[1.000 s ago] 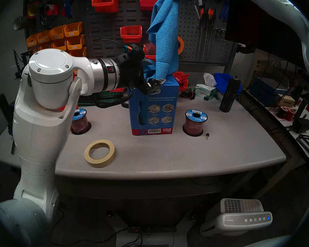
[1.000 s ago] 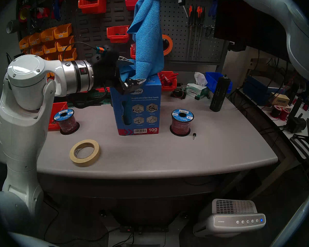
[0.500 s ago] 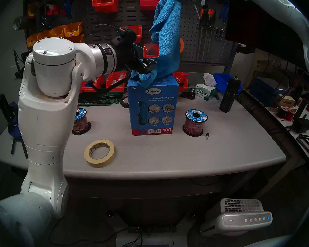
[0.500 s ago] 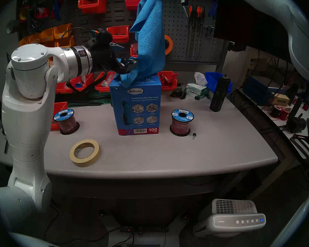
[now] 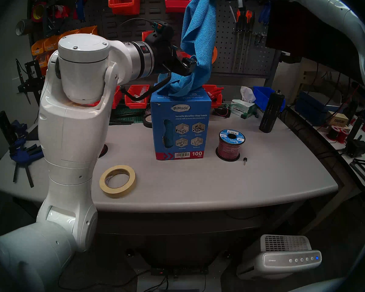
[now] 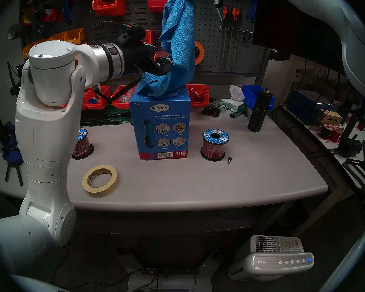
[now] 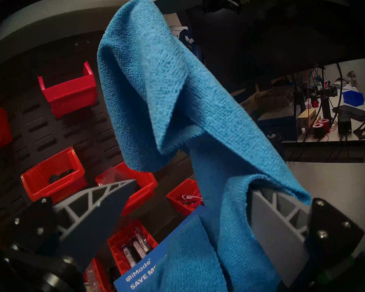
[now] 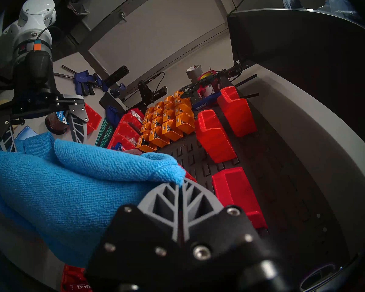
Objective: Take out a shop towel
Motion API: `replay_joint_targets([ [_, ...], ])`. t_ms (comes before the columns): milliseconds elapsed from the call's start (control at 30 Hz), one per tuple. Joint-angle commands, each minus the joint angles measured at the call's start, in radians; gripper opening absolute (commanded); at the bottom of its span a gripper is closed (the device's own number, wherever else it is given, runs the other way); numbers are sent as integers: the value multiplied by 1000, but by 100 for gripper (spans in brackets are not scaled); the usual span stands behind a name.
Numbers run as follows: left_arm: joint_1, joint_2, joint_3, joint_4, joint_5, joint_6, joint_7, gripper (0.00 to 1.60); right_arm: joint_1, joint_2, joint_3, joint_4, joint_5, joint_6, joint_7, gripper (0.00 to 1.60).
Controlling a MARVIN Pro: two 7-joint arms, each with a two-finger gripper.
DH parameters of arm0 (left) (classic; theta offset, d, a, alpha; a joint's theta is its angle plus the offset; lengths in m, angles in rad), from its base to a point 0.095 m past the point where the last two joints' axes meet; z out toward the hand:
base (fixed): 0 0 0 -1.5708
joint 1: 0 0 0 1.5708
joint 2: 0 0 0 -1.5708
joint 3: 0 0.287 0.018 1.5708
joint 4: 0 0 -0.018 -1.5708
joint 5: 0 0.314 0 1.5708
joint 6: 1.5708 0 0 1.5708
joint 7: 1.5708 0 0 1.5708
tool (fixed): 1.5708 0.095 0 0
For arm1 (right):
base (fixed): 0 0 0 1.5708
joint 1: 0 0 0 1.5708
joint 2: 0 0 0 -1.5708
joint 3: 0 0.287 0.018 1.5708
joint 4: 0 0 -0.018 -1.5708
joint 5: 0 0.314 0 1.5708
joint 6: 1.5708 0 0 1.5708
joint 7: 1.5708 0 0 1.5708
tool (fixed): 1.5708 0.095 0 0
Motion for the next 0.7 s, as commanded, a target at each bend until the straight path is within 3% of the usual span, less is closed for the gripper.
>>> replay_joint_targets([
  [0,-53,-63,8,-3,9,-4,40,107,27,-1,21,-3,17,0,73,0],
  [33,-53,-63,8,-3,9,-4,40,107,27,-1,21,-3,17,0,73,0],
  [67,-48,-67,16,-3,14,-4,47,0,24,-3,21,-4,17,1,75,0],
  [667,37,-48,113,2,94,-4,111,0,31,-33,85,19,58,-46,13,0],
])
